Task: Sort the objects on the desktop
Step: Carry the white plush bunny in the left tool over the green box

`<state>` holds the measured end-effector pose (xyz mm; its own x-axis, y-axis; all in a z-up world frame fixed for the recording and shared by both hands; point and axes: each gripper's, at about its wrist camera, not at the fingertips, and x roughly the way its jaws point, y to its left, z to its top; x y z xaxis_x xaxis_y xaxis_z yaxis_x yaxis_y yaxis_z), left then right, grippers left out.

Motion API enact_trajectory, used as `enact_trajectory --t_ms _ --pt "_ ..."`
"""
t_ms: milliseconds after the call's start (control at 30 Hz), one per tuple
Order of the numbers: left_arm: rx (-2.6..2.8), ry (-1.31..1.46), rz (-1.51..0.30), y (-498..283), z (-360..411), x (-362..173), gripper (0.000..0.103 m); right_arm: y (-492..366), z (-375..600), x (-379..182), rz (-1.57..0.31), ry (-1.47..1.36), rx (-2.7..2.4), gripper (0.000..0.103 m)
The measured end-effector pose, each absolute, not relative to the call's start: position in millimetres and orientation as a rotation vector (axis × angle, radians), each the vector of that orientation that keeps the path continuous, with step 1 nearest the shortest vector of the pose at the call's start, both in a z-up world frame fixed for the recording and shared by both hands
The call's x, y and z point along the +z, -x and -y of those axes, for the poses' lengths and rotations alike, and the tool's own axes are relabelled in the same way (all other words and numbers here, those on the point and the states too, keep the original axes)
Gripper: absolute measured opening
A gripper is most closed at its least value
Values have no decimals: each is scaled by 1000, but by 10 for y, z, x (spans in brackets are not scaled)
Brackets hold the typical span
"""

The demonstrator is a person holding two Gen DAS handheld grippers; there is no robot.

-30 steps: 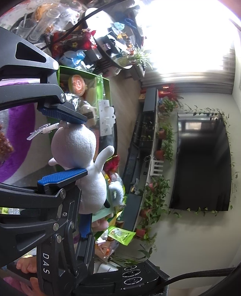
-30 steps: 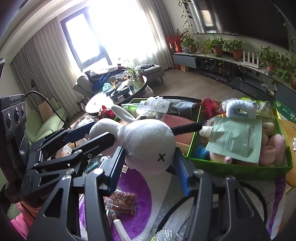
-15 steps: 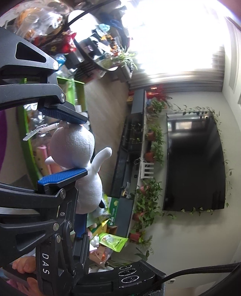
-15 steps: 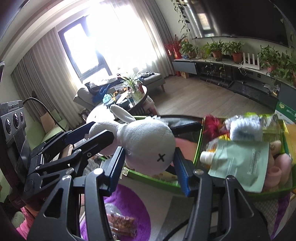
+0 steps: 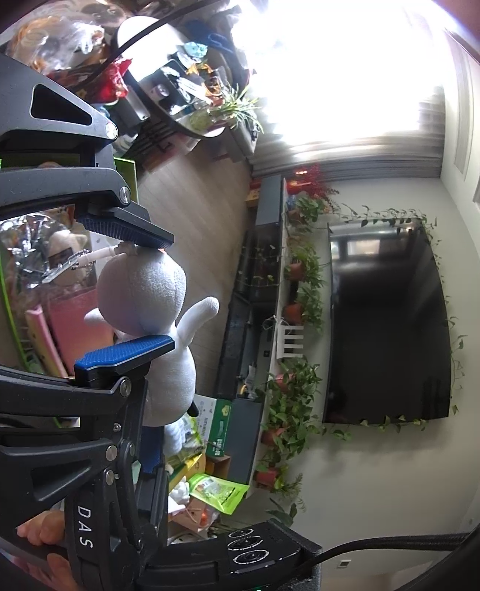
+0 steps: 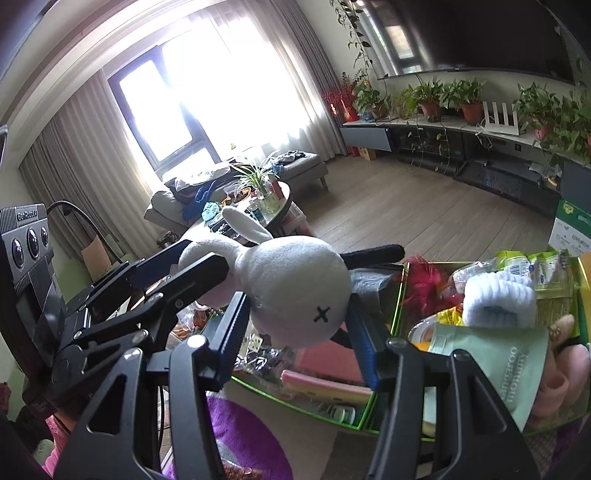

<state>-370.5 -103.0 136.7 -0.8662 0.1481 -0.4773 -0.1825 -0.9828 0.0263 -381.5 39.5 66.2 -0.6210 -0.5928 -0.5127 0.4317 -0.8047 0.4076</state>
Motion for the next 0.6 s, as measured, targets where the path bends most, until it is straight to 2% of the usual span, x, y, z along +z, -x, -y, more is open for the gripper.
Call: enact_trajectory --t_ms 600 --pt "2842 868 -40 4178 1126 961 49 4242 -302 345 306 -966 -2369 54"
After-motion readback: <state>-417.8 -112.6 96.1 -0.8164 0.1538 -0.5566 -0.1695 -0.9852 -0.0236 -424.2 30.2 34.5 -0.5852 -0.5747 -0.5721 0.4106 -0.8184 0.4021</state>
